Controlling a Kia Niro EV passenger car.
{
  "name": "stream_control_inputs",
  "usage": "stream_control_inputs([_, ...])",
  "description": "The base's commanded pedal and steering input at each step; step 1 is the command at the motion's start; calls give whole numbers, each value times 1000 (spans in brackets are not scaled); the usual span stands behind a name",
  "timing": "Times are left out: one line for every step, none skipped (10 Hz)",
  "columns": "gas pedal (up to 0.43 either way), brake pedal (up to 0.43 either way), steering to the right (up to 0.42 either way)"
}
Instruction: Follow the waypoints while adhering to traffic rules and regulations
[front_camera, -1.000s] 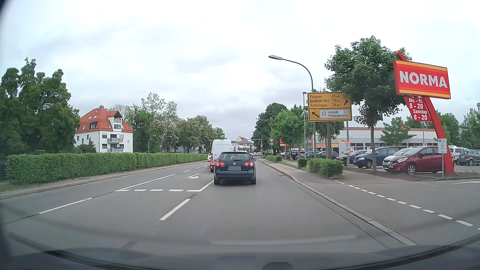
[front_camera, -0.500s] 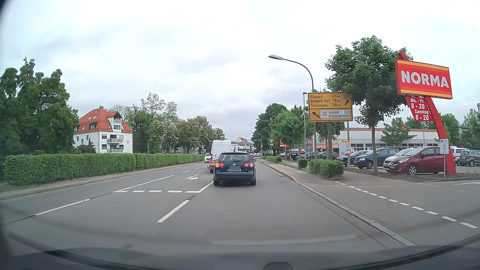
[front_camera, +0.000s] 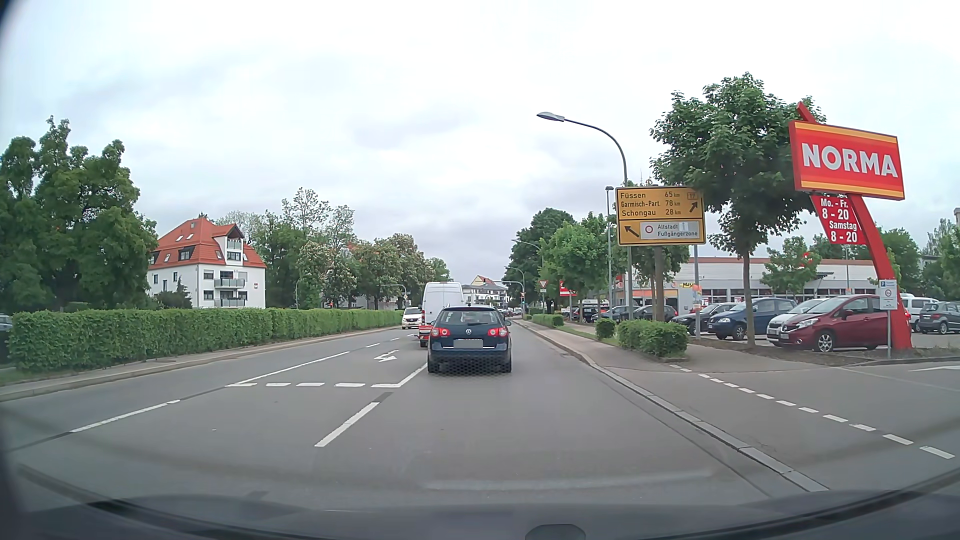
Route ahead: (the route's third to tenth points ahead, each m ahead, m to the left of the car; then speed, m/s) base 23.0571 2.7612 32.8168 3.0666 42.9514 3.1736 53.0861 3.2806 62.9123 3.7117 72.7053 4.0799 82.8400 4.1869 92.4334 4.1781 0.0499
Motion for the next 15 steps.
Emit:
stream_control_inputs([0, 268, 5])
stream_control_inputs([0, 268, 5])
stream_control_inputs([0, 268, 5])
stream_control_inputs([0, 262, 5])
stream_control_inputs([0, 262, 5])
stream_control_inputs([0, 268, 5])
stream_control_inputs([0, 268, 5])
stream_control_inputs([0, 268, 5])
stream_control_inputs([0, 268, 5])
stream_control_inputs([0, 268, 5])
stream_control_inputs([0, 268, 5])
stream_control_inputs([0, 268, 5])
stream_control_inputs([0, 268, 5])
stream_control_inputs([0, 262, 5])
stream_control_inputs([0, 262, 5])
